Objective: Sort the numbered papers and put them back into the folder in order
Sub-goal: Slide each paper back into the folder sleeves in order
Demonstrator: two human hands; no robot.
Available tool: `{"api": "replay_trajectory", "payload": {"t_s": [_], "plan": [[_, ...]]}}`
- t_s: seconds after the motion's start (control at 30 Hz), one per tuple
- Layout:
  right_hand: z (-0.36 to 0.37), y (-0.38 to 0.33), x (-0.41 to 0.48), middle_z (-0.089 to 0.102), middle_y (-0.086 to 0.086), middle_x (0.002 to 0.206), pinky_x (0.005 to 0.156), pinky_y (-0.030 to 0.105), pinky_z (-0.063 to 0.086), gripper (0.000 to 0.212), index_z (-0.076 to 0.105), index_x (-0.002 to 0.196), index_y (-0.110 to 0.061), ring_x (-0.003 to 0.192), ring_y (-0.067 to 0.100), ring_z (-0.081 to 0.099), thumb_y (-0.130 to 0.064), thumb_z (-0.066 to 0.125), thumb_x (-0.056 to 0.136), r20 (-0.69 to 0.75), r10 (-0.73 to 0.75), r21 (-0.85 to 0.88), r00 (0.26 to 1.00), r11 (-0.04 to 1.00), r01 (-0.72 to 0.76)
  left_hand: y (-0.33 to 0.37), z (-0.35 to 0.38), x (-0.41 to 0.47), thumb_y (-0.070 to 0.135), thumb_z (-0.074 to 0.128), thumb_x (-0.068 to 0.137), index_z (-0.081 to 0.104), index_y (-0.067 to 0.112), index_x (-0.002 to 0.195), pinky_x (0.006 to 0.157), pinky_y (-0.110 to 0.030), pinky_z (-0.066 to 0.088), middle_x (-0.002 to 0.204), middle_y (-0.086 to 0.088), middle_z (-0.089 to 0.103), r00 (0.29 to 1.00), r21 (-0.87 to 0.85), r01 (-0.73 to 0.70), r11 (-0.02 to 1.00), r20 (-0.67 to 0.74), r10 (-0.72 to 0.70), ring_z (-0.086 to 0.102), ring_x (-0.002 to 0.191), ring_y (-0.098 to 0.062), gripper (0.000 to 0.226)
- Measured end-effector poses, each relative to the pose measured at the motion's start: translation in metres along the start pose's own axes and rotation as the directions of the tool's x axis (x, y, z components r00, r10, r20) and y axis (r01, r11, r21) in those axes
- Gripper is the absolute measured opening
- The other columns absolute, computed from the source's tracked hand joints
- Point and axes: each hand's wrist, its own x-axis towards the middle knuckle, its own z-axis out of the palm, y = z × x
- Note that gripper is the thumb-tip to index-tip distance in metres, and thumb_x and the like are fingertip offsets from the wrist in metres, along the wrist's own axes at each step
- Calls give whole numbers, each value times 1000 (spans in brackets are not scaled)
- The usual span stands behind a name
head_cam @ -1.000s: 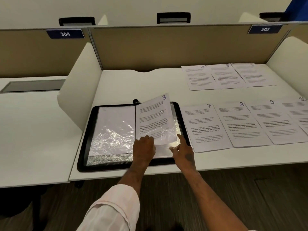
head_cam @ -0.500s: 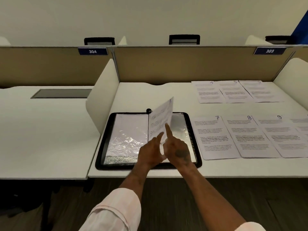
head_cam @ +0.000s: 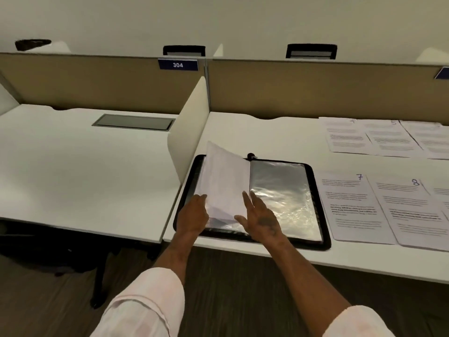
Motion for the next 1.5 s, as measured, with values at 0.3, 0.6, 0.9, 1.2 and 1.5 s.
{"api": "replay_trajectory", "payload": {"t_s": [0.3,0.6,0.9,1.2,1.5], "plan": [[61,1,18,-2,9,162,115,60,19,103,8,155,-24,149,33,6,-84,-7,73,79,54,-58,995,997,-49,-48,42,6,60,43,94,30,19,149,108,-48,38,163,-3,0,972,128,67,990,216,-94,17,146,-28,70],[79,8,11,-19,3,160,118,51,-2,113,-8,154,-20,149,24,-9,-84,-14,62,276,79,-93,958,994,-55,-53,56,4,74,24,92,-11,31,155,118,-57,-1,160,-3,-27,873,192,-36,981,484,-63,-21,148,-25,84],[-7,59,34,-28,0,156,118,52,-1,102,-20,149,-26,148,23,-15,-85,-18,66,24,147,-52,989,988,-145,17,23,63,86,-5,74,-19,30,152,118,-54,-6,158,-4,-31,948,196,-162,967,303,97,-24,148,-24,97],[-71,188,61,44,15,147,91,59,46,83,47,143,-17,128,35,51,-74,16,91,-149,327,-90,933,935,-342,161,30,141,90,-19,60,-16,31,153,119,-51,1,161,-4,-23,934,197,-348,917,160,320,-15,150,-24,111],[-113,366,96,45,18,145,90,61,46,81,49,142,-17,127,37,52,-72,15,93,-115,376,-75,919,920,-386,322,109,208,90,-26,55,-19,29,152,119,-51,-2,162,-3,-22,937,174,-338,925,157,312,-17,150,-23,115]]}}
